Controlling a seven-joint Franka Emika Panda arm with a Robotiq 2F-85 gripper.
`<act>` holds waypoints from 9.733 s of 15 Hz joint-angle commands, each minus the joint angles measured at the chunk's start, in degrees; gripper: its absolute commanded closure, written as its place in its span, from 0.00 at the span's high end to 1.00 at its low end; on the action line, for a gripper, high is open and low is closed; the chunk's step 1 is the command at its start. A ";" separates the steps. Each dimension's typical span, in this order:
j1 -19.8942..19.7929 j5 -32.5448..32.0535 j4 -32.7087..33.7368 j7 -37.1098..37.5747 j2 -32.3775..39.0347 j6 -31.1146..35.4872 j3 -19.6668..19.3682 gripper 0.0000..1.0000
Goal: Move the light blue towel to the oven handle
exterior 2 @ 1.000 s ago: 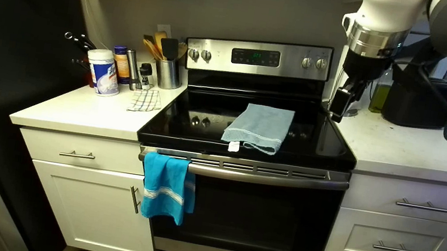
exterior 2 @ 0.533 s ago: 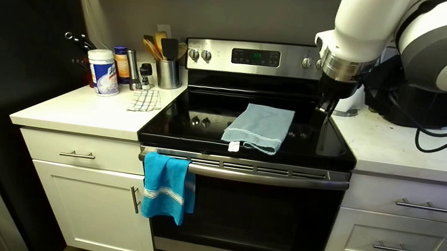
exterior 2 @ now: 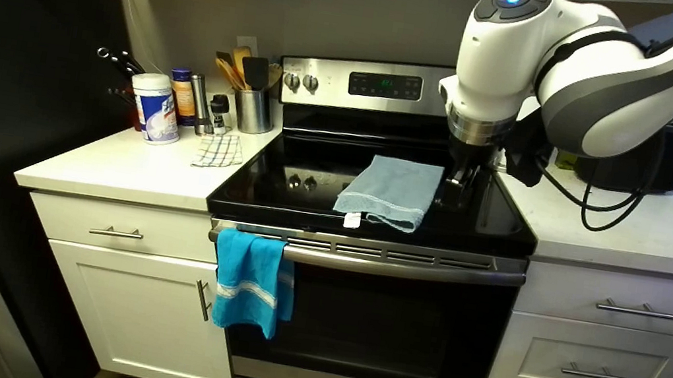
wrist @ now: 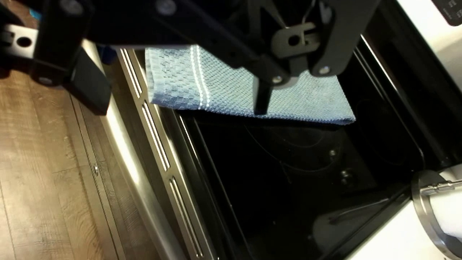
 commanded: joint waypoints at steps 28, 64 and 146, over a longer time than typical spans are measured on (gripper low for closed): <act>17.20 -1.42 31.98 17.52 32.13 -11.60 -9.67 1.00; 16.70 -12.85 42.59 10.73 40.36 -13.30 -11.53 1.00; 7.66 9.56 9.19 -7.19 -30.46 -9.96 6.10 0.02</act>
